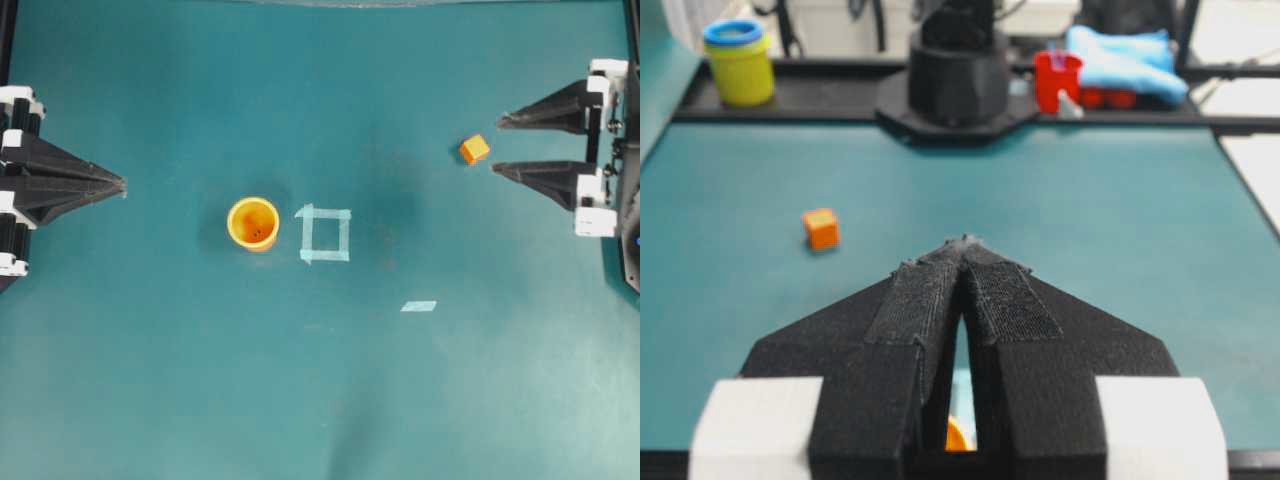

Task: Move the block toward the cup with right arm.
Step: 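Raise the right gripper and move it over the orange cube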

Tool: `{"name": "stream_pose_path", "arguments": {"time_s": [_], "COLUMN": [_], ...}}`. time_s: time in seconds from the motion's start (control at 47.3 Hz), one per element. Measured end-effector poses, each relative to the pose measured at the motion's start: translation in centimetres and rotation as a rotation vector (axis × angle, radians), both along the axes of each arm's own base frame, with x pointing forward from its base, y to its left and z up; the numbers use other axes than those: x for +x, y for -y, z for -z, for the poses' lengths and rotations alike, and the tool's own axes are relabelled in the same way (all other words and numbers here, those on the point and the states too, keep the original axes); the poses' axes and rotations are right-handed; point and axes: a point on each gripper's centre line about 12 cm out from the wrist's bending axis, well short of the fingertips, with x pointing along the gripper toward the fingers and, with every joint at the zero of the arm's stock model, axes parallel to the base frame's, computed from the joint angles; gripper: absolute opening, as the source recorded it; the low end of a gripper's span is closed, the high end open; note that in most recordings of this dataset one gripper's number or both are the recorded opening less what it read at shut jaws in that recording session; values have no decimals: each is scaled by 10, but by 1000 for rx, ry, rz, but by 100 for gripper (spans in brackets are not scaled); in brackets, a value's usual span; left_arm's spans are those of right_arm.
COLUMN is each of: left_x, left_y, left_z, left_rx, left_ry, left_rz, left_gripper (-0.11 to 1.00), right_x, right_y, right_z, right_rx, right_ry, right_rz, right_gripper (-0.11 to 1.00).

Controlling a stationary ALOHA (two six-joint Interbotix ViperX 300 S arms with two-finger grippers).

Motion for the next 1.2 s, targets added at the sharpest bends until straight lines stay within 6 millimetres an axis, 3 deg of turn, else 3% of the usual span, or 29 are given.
{"name": "stream_pose_path", "arguments": {"time_s": [0.296,0.591,0.887,1.204], "left_x": [0,0,0,0], "left_y": [0,0,0,0], "left_z": [0,-1,-1,0], "left_rx": [3,5,5,6], "left_ry": [3,6,6,3], "left_rz": [0,2,1,1], "left_gripper": [0,0,0,0], "right_x": [4,24,50,51], "right_y": [29,40,53,63], "right_z": [38,76,97,111], "right_rx": [144,316,394,502], "right_ry": [-172,-377,-516,-615], "right_rz": [151,233,278,374], "right_gripper": [62,62,62,62]}}
